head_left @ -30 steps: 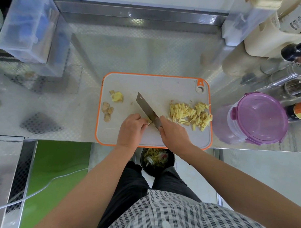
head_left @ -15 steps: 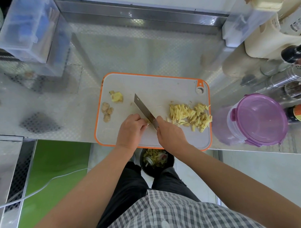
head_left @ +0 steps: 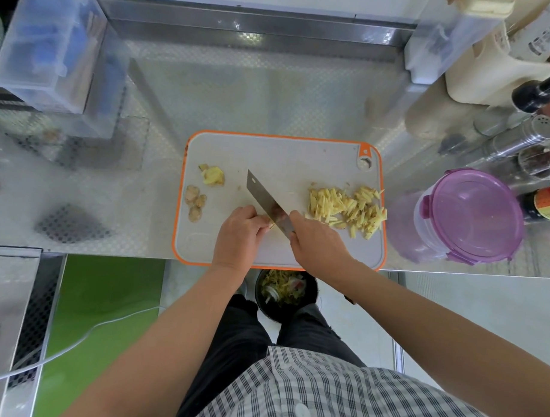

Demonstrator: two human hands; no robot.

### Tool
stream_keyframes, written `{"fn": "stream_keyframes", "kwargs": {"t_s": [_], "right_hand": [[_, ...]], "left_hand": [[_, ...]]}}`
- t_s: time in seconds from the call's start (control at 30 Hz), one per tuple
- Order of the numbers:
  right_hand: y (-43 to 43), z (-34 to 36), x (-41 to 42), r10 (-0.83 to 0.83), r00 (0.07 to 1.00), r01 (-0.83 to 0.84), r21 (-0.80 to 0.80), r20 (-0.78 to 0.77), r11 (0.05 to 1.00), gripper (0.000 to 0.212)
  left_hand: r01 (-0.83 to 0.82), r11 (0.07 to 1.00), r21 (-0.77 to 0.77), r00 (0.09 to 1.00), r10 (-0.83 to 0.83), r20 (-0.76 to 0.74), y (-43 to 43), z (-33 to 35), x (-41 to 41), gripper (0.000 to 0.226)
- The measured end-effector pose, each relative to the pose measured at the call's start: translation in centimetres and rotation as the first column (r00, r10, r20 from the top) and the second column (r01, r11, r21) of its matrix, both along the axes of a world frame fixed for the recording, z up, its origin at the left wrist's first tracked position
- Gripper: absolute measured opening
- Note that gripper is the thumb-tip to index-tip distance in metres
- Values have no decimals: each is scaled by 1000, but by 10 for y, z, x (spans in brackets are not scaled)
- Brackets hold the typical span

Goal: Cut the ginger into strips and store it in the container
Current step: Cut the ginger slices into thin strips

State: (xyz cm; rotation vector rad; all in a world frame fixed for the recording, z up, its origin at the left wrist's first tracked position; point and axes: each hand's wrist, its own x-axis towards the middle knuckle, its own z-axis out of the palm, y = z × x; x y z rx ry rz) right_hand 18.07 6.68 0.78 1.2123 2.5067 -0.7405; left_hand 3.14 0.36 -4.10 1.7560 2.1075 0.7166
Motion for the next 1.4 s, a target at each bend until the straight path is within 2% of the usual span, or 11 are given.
{"fn": "stream_keyframes", "kwargs": {"t_s": [0.2,0.37,0.43,0.6,0.93,1.03,1.1,1.2,1.33,1.4], "right_hand": [[-6,-13,-12,-57,998,56,14,32,998,12],[-2,-6,-5,-81,996,82,8,-35,997,4],[-1,0,-3,-57,997,59,24,-55,998,9],[-1,2,-4,7,1000,-7,30,10,1000,10],[-7,-16,-19,-69,997,68,28,22,997,12],[-5,-17,-18,-72,997,72,28,12,997,11],[-4,-18,-17,-79,997,79,23,0,997,11],[-5,-18,-17,-75,997,75,18,4,997,12],[-6,-16,-19,-75,997,74,27,27,997,14],[-7,-16,-19,-78,996,77,30,31,997,14]], "left_hand": [[-2,1000,-12,1000,2,-4,-1,0,0,16],[-11,1000,-2,1000,11,-2,-3,-1,1,13],[-19,1000,0,1000,19,-5,-3,-1,1,14],[-27,1000,-3,1000,27,10,-2,-1,1,16],[-22,998,52,999,24,-28,-4,-5,3,12],[-71,996,51,997,71,1,-6,-8,3,9],[-149,988,28,986,146,75,-5,-6,5,7],[-330,935,-128,896,354,269,0,0,12,3],[-443,844,-302,695,536,480,0,3,12,11],[-487,781,-391,570,623,536,4,7,14,17]]}}
